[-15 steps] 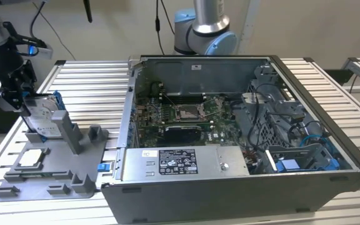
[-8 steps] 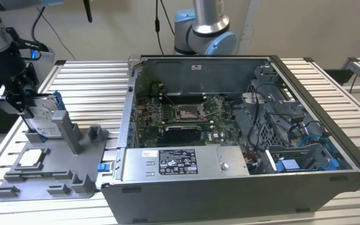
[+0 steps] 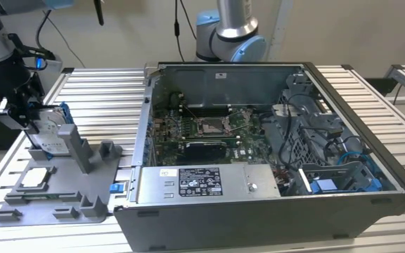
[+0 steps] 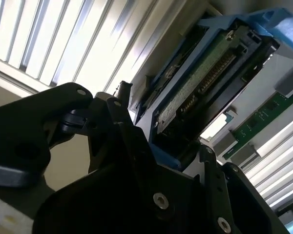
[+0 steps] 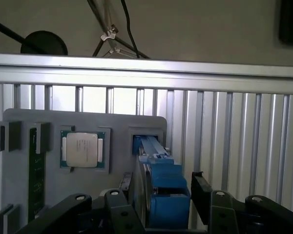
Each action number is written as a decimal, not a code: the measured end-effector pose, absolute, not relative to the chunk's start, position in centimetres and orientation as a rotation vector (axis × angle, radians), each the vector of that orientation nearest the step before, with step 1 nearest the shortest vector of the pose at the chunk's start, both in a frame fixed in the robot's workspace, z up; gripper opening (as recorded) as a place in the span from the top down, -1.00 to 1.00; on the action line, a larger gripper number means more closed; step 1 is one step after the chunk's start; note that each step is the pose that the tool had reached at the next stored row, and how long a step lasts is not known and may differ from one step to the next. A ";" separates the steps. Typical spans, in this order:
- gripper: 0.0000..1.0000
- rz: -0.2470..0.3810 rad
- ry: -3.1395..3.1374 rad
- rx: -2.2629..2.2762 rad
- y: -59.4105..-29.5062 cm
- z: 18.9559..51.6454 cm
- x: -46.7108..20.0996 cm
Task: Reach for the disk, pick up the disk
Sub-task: 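Pick up the disk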
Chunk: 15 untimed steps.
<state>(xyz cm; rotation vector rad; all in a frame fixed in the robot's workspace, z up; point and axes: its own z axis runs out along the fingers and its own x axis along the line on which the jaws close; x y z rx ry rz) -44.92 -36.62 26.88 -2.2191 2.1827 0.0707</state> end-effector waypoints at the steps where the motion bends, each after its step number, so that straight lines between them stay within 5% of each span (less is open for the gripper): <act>1: -1.00 0.071 2.183 -2.219 -36.6 26.9 -44.9; 3: -1.00 0.071 2.183 -2.219 -36.6 26.9 -44.9; 4: 1.00 0.071 2.183 -2.219 -36.6 26.9 -44.9; 15: 1.00 0.070 2.183 -2.219 -36.6 26.8 -44.9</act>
